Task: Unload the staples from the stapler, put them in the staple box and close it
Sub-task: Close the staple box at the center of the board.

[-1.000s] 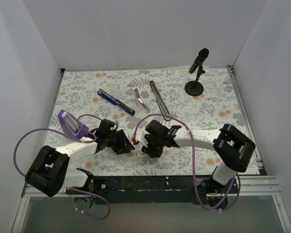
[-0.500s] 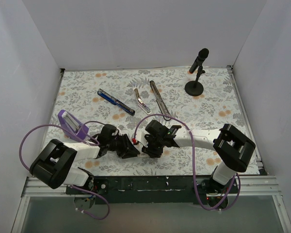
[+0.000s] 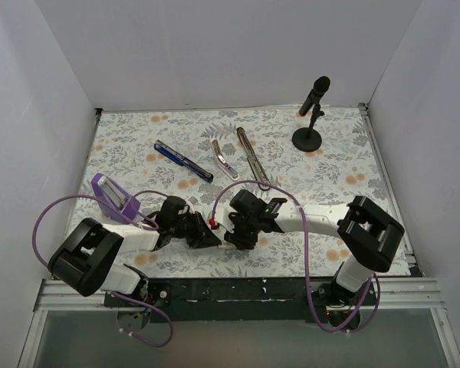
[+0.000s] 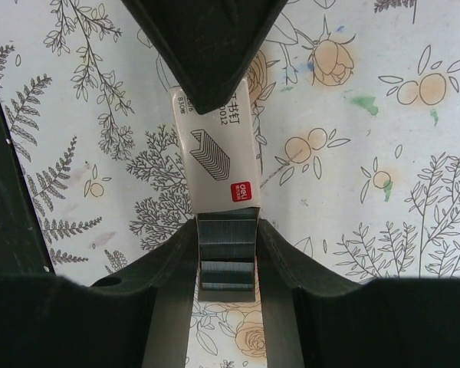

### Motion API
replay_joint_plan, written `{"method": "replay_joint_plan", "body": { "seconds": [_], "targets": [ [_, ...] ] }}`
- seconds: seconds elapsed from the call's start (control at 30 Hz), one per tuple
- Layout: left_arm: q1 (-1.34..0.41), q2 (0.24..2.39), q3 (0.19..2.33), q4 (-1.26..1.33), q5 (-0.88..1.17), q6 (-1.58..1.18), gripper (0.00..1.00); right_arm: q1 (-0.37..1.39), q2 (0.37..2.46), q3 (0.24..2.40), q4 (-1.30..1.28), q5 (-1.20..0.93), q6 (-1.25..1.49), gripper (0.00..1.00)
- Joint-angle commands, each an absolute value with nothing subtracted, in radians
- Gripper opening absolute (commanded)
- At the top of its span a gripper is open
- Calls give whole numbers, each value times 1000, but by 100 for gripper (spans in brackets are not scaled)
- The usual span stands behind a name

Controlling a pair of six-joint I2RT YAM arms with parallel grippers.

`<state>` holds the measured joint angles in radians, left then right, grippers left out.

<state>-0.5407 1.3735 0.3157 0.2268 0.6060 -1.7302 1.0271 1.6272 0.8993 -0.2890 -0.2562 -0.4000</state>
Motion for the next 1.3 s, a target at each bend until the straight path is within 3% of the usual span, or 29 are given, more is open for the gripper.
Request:
{"method": "replay_joint_plan", "body": {
  "seconds": [0.0, 0.63, 1.07, 1.27],
  "targets": [
    [-546, 1385, 333, 241, 589, -1721, 0, 1028, 1583, 884, -299, -278, -417, 42],
    [-546, 1396, 364, 167, 549, -1674, 2, 1025, 1582, 868, -270, -261, -482, 42],
    [-548, 1376, 345, 204, 577, -1683, 20, 1012, 1609, 891, -256, -265, -494, 42],
    [-548, 1373, 337, 219, 586, -1690, 19, 1014, 1620, 900, -253, -270, -497, 42]
  ]
}}
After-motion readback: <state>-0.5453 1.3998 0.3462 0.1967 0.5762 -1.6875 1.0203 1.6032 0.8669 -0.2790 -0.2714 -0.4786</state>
